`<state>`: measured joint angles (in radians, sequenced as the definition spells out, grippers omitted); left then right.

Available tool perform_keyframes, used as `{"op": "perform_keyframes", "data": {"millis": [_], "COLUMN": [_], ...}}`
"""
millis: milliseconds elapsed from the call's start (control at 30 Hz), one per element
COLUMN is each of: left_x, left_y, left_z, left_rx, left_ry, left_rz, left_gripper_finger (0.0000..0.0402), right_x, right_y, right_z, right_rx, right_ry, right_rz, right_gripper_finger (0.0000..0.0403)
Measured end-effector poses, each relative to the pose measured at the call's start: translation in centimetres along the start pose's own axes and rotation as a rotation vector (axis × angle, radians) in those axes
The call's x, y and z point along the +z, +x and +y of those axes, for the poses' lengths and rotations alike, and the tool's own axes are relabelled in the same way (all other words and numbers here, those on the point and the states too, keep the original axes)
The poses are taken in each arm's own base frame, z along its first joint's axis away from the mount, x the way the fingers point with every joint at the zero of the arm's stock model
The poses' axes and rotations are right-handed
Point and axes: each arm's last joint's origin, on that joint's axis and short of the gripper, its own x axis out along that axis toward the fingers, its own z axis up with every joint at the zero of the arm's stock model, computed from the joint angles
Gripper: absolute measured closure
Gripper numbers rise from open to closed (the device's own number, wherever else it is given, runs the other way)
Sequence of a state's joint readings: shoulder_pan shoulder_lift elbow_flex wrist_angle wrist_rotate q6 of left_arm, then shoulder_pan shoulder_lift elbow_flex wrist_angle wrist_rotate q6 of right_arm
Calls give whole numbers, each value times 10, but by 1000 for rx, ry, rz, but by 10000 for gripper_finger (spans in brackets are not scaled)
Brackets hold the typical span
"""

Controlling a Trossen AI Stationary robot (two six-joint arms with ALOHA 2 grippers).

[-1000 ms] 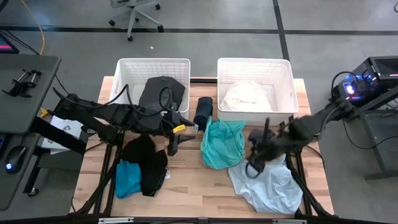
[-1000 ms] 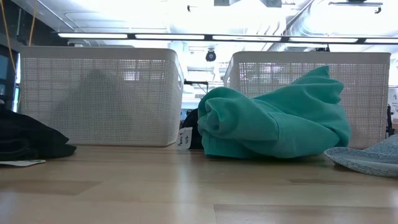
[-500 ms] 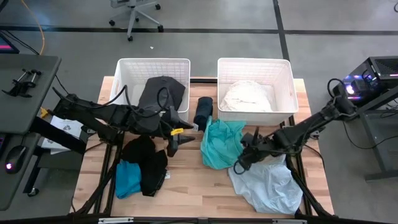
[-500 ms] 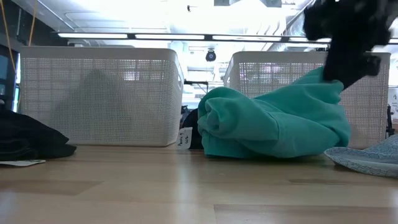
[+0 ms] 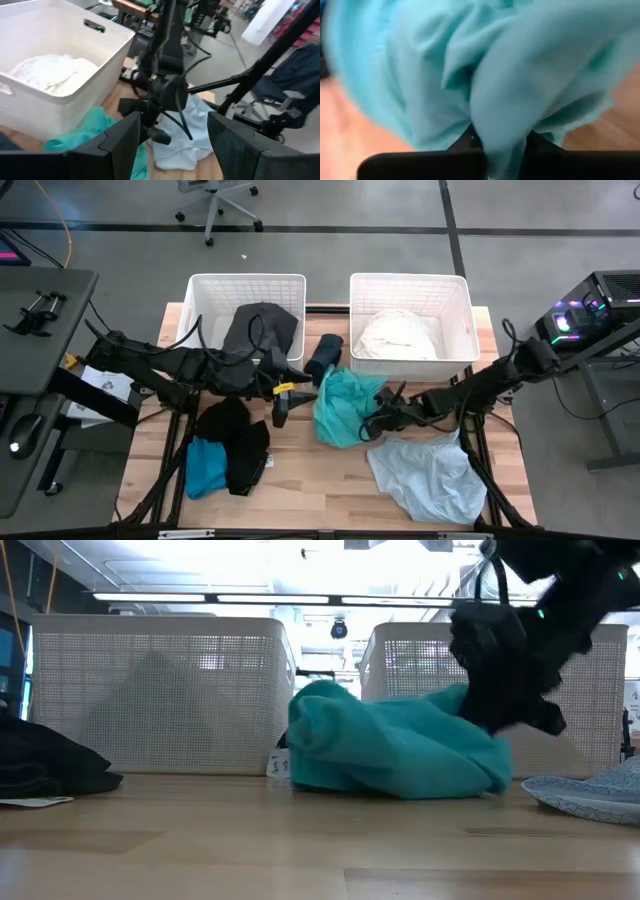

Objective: Sort clothes
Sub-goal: Put the light blue shirt into the right white laundry bin

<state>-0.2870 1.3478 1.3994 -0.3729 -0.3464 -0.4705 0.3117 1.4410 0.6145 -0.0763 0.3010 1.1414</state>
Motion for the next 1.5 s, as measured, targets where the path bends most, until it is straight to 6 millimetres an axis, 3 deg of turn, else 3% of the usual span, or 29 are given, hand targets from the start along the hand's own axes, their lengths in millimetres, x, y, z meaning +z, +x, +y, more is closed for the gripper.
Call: {"op": "perform_keyframes", "data": {"millis": [100,233,333,467,667,800,900,1000,1133,1300,1400,1500], "left_x": [4,8,13,19,24,23,23,23,23,23,23,23], "left_y": [-5,-17,-25,-30,-31,-30,-30,-30,-30,-30,-31,-30], "left_z": [-8,-16,-18,-18,-19,-19,-19,-19,-19,-19,-19,-19], "left_rx": [-49,-103,-104,-90,-89,-69,-68,-66,-65,-61,-62,-61], "left_ry": [-5,40,73,99,152,163,165,173,181,216,218,225], "left_rz": [-44,-93,-135,-200,-252,-248,-249,-248,-249,-250,-250,-250], "left_gripper_finger": [184,184,184,184,184,184,184,184,184,184,184,184], "right_x": [11,35,68,120,183,208,219,223,219,195,182,180], "right_y": [-19,-66,-109,-174,-259,-284,-280,-259,-211,-143,-118,-114], "right_z": [26,68,97,122,119,97,73,45,11,-38,-70,-92], "right_rx": [117,276,336,257,-22,-215,-314,-354,-348,-442,-541,-534], "right_ry": [-42,-166,-248,-369,-460,-488,-467,-391,-276,-122,-51,54], "right_rz": [4,-61,-199,-465,-758,-781,-674,-484,-218,4,78,128], "right_gripper_finger": [380,396,393,398,398,399,399,399,399,394,364,312]}}
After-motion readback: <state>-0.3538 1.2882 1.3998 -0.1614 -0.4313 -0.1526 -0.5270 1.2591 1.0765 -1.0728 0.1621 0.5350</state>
